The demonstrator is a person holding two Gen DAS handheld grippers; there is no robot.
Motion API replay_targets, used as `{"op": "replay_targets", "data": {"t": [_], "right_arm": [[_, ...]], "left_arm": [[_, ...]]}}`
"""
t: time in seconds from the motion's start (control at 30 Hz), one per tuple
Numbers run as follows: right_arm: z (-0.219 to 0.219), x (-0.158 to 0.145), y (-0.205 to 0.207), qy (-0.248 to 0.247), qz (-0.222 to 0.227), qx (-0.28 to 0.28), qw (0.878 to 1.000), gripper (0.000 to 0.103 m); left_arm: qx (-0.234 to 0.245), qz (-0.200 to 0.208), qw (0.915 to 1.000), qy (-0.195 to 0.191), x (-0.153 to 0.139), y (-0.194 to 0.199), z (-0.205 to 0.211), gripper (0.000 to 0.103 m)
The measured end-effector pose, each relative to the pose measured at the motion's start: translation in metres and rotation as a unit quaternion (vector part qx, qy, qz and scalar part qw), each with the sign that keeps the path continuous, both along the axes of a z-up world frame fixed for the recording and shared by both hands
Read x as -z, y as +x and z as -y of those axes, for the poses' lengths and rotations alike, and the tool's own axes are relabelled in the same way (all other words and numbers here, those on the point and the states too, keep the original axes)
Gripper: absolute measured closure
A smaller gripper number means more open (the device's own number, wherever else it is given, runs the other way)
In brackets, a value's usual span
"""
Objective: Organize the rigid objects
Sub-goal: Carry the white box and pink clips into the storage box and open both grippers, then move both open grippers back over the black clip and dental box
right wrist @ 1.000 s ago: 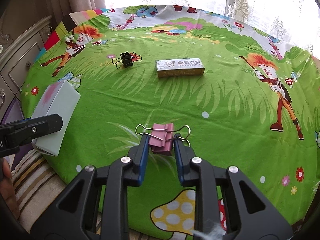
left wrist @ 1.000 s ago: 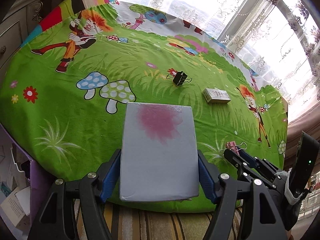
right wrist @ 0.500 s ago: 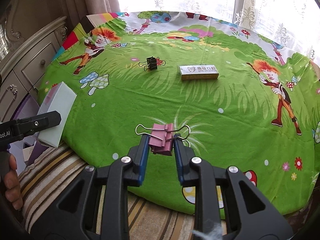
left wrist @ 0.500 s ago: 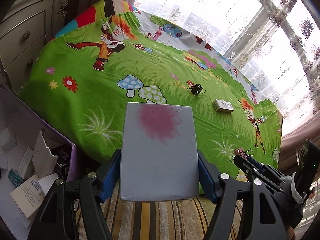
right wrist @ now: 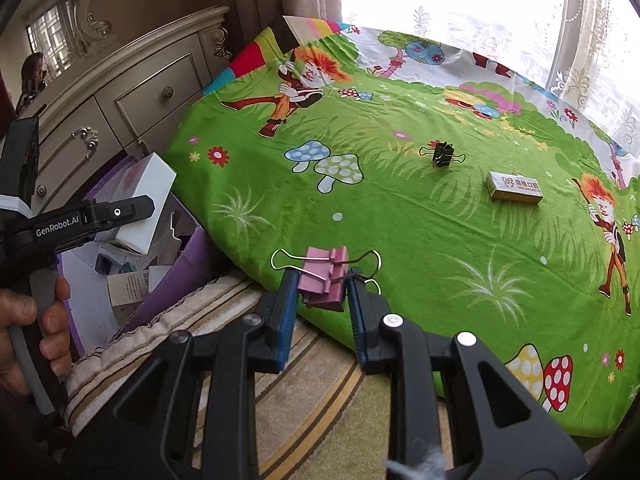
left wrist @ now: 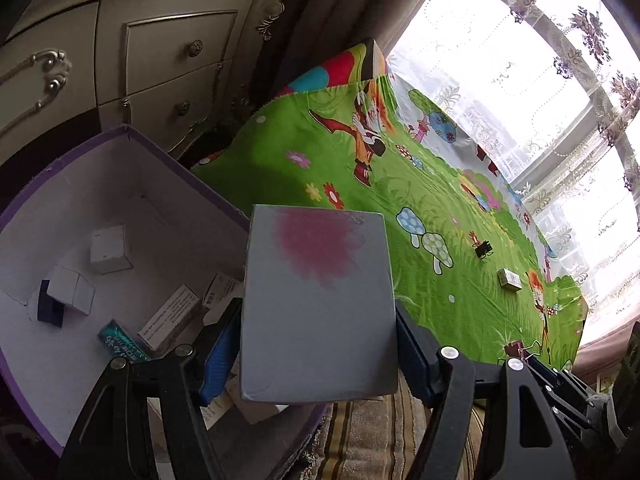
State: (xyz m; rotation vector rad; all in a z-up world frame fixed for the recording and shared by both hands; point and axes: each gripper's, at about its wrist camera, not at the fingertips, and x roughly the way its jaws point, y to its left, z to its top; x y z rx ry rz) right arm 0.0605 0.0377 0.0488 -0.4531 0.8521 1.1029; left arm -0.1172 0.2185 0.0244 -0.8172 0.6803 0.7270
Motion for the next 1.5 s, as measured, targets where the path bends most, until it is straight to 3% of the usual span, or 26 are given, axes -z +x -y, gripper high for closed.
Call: {"op": "replay_targets", "data": {"t": [0.47, 1.03, 1.07, 1.13, 1.2, 1.5], "right_arm": [[-0.074, 0.000, -0.092, -0.019, 0.016, -0.127, 0.992, 0.075], [-0.120, 0.014, -0.157, -0.042, 0.021, -0.215, 0.975, 0.074], [-0.121, 0.015, -0.158, -0.045, 0.022, -0.218, 0.975, 0.073], [-0.124, 0.017, -0.159, -0.049, 0.022, -0.220, 0.974, 0.057], [-0.123, 0.017, -0.159, -0.045, 0.020, -0.221, 0.974, 0.048], [-0.123, 0.016, -0.156, -0.045, 0.016, -0.217, 0.975, 0.045]], "left_arm": [[-0.115, 0.002, 0.9931, -0.022, 0.018, -0.083, -0.050, 0.032], [-0.201, -0.012, 0.9780, -0.055, 0.044, -0.125, -0.075, 0.032], [-0.203, -0.014, 0.9773, -0.058, 0.046, -0.126, -0.076, 0.031], [-0.207, -0.020, 0.9761, -0.063, 0.049, -0.126, -0.077, 0.026], [-0.210, -0.026, 0.9753, -0.063, 0.052, -0.125, -0.078, 0.022], [-0.203, -0.026, 0.9769, -0.061, 0.052, -0.120, -0.075, 0.021]]}}
